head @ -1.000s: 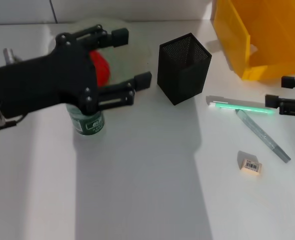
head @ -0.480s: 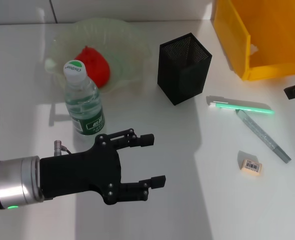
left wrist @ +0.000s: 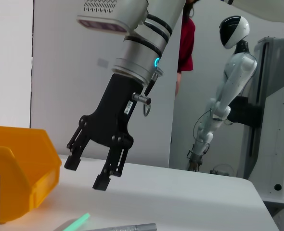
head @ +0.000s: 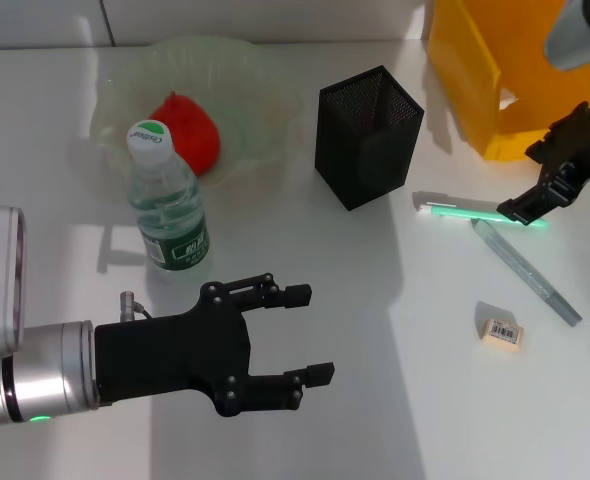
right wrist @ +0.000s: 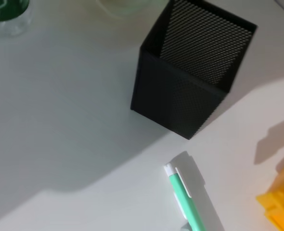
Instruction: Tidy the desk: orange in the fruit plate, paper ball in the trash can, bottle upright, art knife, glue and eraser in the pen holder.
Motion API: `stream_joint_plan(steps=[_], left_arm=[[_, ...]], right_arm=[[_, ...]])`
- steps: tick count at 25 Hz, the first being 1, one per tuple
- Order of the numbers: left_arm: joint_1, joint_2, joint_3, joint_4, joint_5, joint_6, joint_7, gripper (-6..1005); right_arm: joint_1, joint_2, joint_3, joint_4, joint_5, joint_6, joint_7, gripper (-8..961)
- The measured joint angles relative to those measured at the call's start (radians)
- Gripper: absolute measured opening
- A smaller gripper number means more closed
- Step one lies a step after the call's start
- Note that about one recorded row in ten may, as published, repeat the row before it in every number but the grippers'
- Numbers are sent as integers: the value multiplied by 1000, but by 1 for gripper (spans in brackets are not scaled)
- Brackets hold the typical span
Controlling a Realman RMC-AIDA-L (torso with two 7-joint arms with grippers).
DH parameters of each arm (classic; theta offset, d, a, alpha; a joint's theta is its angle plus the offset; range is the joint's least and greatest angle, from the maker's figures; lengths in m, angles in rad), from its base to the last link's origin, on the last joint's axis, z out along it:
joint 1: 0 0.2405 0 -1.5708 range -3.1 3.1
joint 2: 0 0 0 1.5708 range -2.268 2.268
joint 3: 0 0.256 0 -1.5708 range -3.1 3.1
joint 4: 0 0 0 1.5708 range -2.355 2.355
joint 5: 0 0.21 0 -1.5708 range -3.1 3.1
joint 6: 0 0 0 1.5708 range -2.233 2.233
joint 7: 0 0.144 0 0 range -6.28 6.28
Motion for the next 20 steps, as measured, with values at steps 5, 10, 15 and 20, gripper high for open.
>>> stream_joint_plan(steps=[5, 10, 15, 20], left_arm=[[-6, 1, 0, -2, 1, -1, 0, 784], [-9, 1, 0, -3, 1, -4, 0, 783], [-10, 1, -1, -4, 1, -5, -4, 783], [-8, 1, 0, -4, 1, -12, -10, 783]], right_arm=[[18, 0, -90, 52, -2, 79, -25, 800], [43, 1, -123, 135, -3, 154, -26, 753], [52, 2, -179, 215, -1, 236, -26, 723], [54, 4, -223, 287, 2, 317, -18, 708]])
